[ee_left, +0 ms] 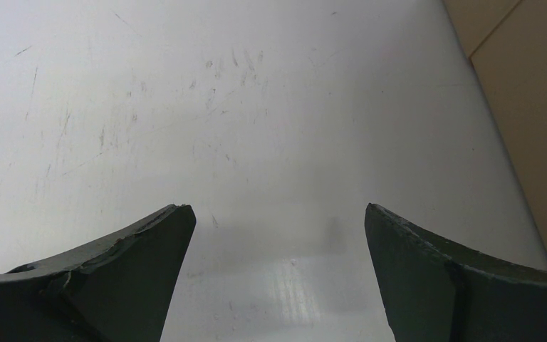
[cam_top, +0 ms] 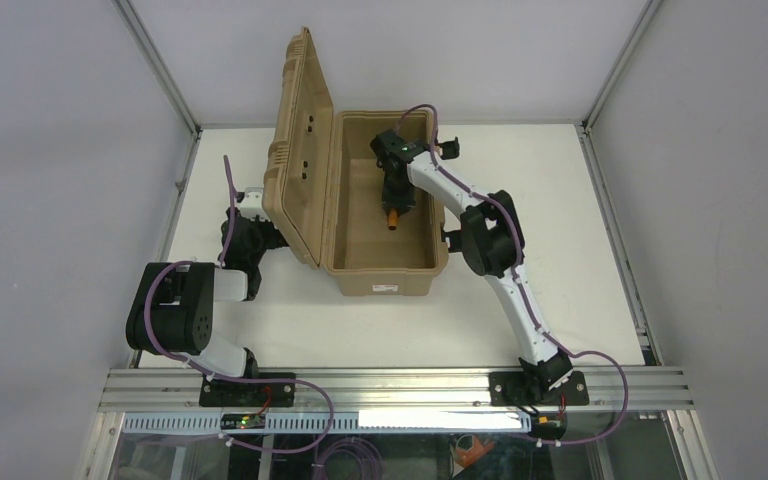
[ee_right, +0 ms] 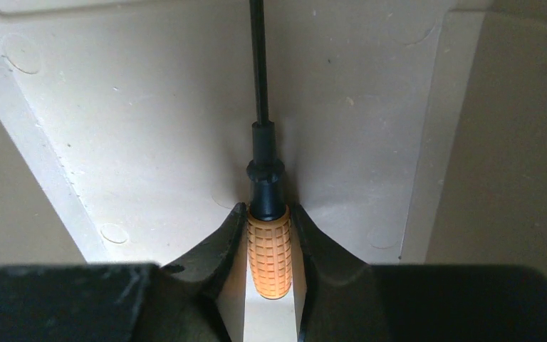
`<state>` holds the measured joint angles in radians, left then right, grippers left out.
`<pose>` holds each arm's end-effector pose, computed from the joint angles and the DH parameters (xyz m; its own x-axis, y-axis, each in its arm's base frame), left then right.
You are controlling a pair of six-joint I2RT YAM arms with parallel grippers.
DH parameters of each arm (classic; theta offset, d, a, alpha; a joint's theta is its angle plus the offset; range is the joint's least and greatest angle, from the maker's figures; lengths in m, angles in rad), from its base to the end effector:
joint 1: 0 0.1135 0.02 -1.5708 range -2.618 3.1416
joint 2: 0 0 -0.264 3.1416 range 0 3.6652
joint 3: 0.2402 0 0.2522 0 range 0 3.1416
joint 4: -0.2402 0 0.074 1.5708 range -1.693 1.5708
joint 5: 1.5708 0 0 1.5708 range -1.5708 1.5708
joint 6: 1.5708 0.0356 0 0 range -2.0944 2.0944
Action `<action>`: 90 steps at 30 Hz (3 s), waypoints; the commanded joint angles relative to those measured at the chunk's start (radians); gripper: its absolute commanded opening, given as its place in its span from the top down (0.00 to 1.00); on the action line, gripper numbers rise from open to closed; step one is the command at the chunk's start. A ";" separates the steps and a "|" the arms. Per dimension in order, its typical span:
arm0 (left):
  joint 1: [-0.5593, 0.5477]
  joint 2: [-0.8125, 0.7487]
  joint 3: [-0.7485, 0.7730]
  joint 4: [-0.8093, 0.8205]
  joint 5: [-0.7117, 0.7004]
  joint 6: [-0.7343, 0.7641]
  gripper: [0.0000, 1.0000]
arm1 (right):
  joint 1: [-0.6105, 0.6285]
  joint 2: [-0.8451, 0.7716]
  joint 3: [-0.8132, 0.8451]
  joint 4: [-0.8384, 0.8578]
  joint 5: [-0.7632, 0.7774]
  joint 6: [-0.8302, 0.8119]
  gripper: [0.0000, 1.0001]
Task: Put the screwdriver in the bin
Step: Place the screwdriver in the bin, then reset both arms
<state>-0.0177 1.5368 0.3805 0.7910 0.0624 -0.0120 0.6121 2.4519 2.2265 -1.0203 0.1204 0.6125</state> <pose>0.2668 -0.0069 0.1382 -0.3581 -0.0056 -0.9337 0.0716 0.9969 -0.0335 0.4205 0.2900 0.1816 -0.9445 0.0343 -0.3268 0.0049 0.9959 0.0905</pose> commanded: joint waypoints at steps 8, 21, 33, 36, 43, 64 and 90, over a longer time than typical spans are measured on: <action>0.005 -0.031 -0.006 0.031 0.022 -0.011 0.01 | 0.008 0.063 0.046 0.006 0.027 0.007 0.85; 0.005 -0.030 -0.006 0.031 0.022 -0.011 0.01 | 0.008 0.034 0.092 -0.016 0.022 -0.017 0.46; 0.005 -0.031 -0.006 0.032 0.022 -0.011 0.01 | 0.008 -0.066 0.168 -0.024 -0.022 -0.052 0.27; 0.005 -0.031 -0.006 0.031 0.022 -0.011 0.01 | 0.007 -0.092 0.182 -0.025 -0.029 -0.059 0.24; 0.005 -0.031 -0.006 0.032 0.021 -0.011 0.01 | 0.007 -0.159 0.221 -0.032 -0.038 -0.084 0.17; 0.005 -0.031 -0.006 0.032 0.023 -0.012 0.01 | -0.020 -0.488 0.211 -0.002 0.042 -0.236 0.05; 0.005 -0.030 -0.006 0.031 0.021 -0.011 0.01 | -0.430 -0.991 -0.582 0.425 0.044 -0.347 0.04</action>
<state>-0.0177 1.5368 0.3801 0.7902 0.0620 -0.0124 0.2134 1.5448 1.7061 -0.7204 0.1646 0.2871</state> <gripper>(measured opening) 0.992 0.959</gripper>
